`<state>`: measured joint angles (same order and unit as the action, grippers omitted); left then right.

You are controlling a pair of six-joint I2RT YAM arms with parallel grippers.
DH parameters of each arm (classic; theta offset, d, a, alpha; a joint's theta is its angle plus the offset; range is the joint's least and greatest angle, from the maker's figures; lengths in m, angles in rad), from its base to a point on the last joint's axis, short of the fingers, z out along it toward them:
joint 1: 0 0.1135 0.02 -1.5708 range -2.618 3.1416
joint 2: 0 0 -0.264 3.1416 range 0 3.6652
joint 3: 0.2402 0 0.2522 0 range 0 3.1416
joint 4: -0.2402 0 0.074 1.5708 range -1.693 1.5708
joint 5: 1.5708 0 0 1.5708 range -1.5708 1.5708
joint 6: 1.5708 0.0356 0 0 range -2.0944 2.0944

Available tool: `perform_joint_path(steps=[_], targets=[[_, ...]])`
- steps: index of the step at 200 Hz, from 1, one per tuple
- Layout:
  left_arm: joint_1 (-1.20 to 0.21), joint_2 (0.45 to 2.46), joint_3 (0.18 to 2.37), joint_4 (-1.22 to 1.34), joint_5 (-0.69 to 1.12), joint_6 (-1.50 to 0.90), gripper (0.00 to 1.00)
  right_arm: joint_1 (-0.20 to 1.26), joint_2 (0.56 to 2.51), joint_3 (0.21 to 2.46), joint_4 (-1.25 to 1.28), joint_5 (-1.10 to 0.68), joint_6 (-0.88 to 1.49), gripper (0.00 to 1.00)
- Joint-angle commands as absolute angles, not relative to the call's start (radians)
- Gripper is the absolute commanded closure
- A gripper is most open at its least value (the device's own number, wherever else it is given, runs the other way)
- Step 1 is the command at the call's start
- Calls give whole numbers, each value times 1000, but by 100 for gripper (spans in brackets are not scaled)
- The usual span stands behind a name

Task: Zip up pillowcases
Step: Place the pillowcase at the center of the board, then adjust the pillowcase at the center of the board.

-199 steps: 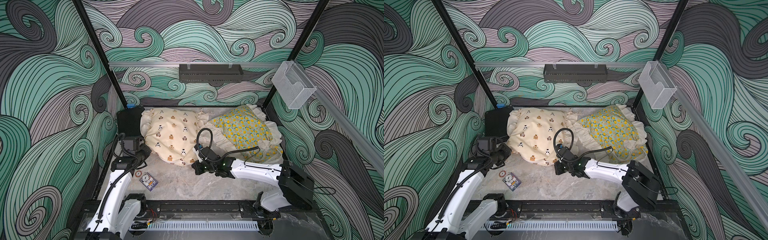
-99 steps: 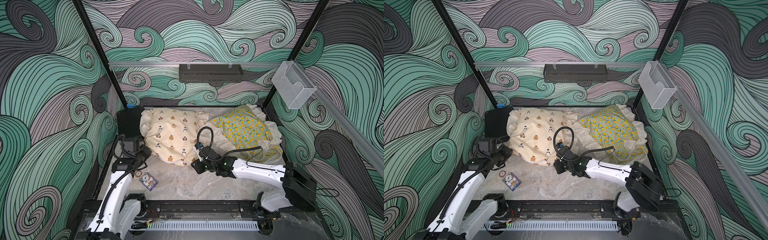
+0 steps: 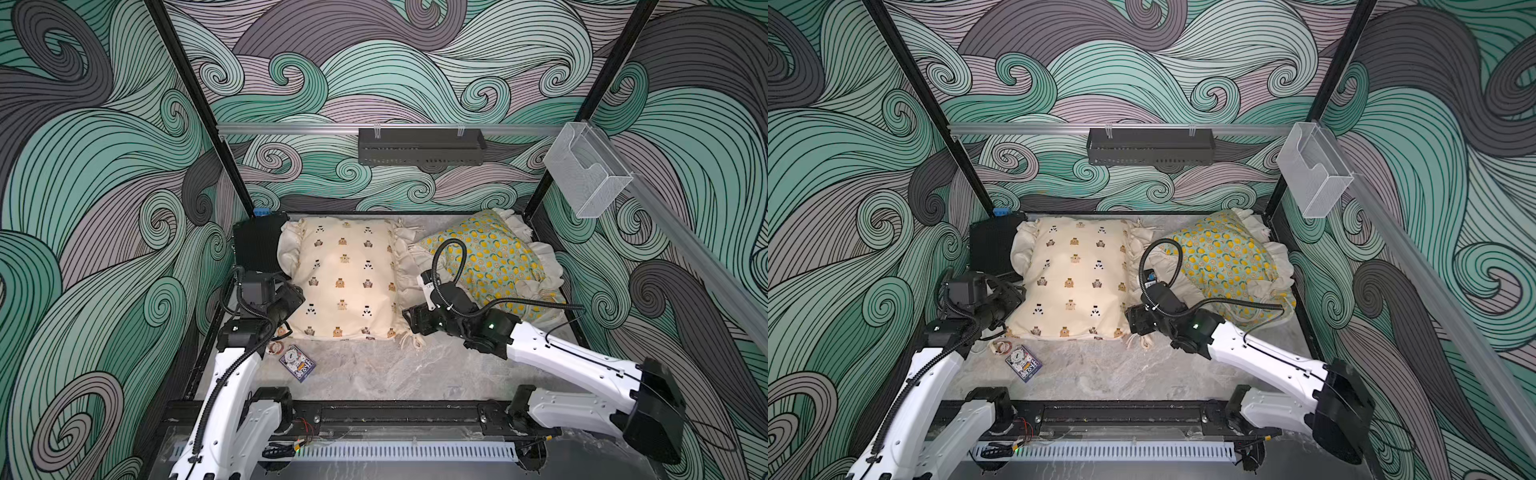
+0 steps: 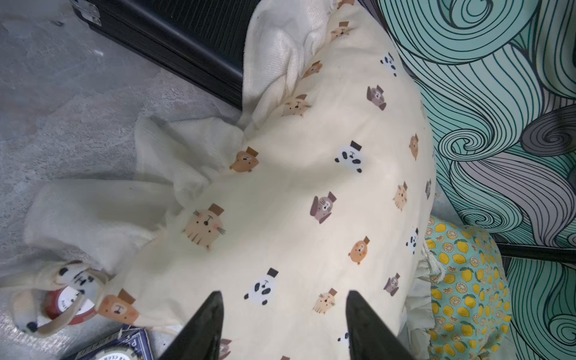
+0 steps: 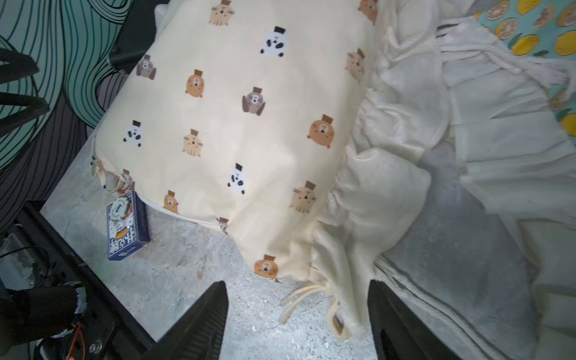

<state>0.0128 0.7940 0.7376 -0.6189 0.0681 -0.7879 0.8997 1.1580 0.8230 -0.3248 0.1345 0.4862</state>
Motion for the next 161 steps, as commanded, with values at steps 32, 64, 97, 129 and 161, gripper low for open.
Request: perform_joint_path(steps=[32,64,97,129,161], targets=[[-8,818,807,-654,192,-734,24,738,1106,824,-578,219,476,13],[-77,841,800,-640,225,-716,16,647,1121,816,-651,218,486,10],[-224,849,788,-598,191,-700,9,596,1151,809,-715,251,508,11],[-367,892,778,-535,175,-693,4,577,1180,800,-757,313,535,14],[-477,932,775,-492,146,-667,1,571,1204,787,-770,367,552,12]])
